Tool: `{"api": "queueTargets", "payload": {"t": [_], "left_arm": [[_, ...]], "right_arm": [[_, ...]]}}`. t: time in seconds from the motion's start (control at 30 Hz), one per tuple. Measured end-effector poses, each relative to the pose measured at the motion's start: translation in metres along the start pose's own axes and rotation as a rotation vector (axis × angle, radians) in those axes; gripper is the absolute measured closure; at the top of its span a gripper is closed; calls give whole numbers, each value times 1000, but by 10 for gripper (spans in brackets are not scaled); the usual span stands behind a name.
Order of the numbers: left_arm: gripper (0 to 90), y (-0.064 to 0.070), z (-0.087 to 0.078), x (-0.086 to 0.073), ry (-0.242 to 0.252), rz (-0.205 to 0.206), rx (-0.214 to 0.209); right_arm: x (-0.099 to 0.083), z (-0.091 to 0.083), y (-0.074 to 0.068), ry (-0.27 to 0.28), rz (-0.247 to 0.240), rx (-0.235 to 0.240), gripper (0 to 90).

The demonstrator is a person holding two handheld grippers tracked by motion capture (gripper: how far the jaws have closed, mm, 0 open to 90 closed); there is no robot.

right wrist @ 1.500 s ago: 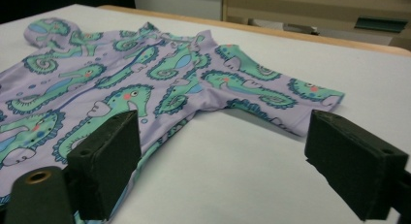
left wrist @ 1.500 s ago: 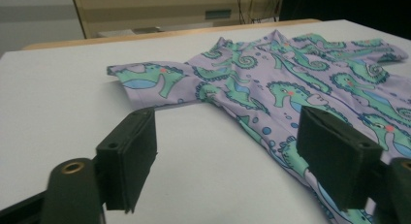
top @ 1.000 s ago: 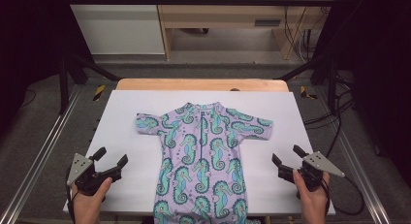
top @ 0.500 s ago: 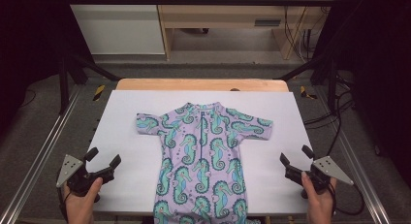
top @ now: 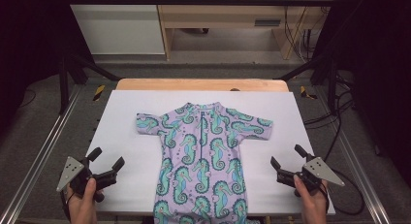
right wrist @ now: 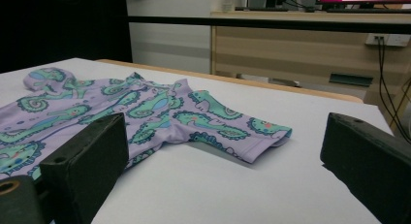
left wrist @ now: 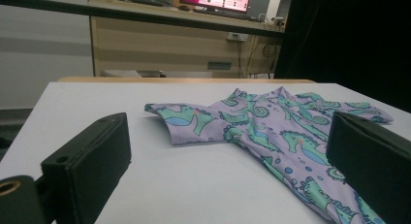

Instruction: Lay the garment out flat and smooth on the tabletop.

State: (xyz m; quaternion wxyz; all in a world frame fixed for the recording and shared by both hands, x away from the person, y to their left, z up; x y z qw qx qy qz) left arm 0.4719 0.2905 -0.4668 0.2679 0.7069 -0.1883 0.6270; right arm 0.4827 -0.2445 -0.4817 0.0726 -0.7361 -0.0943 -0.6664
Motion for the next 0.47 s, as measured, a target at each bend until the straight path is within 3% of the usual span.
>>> {"api": "queueTargets", "payload": {"t": [0.27,0.47], "left_arm": [[25,11,7,-3,-18,25,-31],[25,13,8,-2,-14,30,-39]], "right_arm": [[-1,4,-19,5,-4,56,45],[-1,5,-26,7,-14,67,40]]}}
Point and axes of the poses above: each handheld gripper's, and its own axes: z roughly forward along the jaws, x roughly out of its top, y roughly to its right, the point moved 9 cm from there along z, roughly forward along the jaws, and after that the axes turned 11 degrees about -x, right-handed, at the moved point
